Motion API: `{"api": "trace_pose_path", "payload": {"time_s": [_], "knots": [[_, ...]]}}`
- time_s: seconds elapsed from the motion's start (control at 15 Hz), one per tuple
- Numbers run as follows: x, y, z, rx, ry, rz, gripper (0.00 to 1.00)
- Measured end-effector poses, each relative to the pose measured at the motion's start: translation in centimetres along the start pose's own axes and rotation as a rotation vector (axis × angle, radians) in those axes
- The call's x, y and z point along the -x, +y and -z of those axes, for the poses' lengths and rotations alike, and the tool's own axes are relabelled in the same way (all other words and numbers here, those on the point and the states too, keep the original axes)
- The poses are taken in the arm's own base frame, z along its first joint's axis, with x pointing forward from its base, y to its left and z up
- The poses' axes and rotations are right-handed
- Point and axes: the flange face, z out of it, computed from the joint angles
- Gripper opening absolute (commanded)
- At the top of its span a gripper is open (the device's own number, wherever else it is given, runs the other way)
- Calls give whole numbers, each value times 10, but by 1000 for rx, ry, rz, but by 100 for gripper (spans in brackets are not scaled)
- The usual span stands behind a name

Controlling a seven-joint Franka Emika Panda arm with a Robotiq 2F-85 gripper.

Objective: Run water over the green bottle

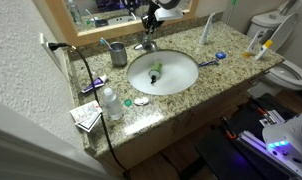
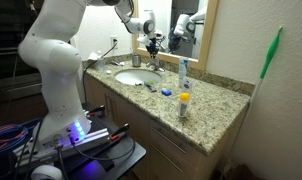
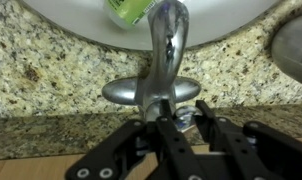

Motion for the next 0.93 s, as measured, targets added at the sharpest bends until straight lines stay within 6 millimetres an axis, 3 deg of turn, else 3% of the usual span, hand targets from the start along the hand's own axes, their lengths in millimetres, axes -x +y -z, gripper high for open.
{"api": "trace_pose_path", "payload": {"time_s": [0.8, 0.87, 0.93], "knots": [[4, -2, -21, 25, -161, -30, 7], [3, -2, -22, 28, -171, -33, 24], [2, -2, -22, 30, -178, -36, 55]]}}
